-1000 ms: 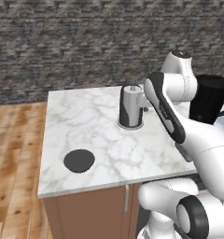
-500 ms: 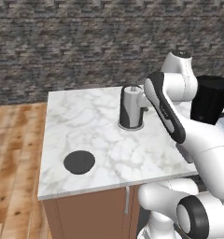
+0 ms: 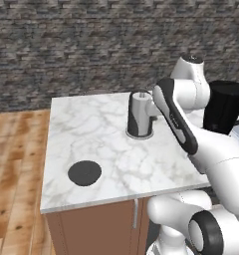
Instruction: Close the lid blender by securely placing the lid on top.
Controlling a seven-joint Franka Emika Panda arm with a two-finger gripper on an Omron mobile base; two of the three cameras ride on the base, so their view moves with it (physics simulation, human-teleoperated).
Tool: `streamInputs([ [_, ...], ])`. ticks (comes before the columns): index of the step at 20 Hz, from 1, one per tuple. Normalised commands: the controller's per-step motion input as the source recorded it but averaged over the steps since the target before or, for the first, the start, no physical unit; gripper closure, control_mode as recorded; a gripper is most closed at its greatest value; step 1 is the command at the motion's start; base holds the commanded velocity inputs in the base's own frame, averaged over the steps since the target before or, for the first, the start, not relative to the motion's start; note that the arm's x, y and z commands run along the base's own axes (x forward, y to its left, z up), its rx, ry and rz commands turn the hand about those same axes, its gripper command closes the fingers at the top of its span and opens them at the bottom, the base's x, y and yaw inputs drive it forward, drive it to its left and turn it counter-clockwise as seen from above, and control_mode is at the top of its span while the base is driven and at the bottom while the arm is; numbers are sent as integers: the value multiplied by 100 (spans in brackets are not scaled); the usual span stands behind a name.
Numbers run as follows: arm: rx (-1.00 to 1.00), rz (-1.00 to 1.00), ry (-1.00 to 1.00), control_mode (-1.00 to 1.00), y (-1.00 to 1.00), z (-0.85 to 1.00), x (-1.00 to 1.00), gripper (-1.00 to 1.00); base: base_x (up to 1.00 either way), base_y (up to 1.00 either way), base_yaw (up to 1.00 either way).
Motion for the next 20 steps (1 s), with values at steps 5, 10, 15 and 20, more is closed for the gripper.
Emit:
streamInputs([
  [5,-14,1,6,-100,95,-61,-30,-100,0,0,0],
  [10,-19,8,14,-100,100,-70,-6,-100,0,0,0],
  [15,-11,15,17,-100,100,-56,14,-100,0,0,0],
  [20,-5,9,18,-100,47,-41,27,-100,0,0,0],
])
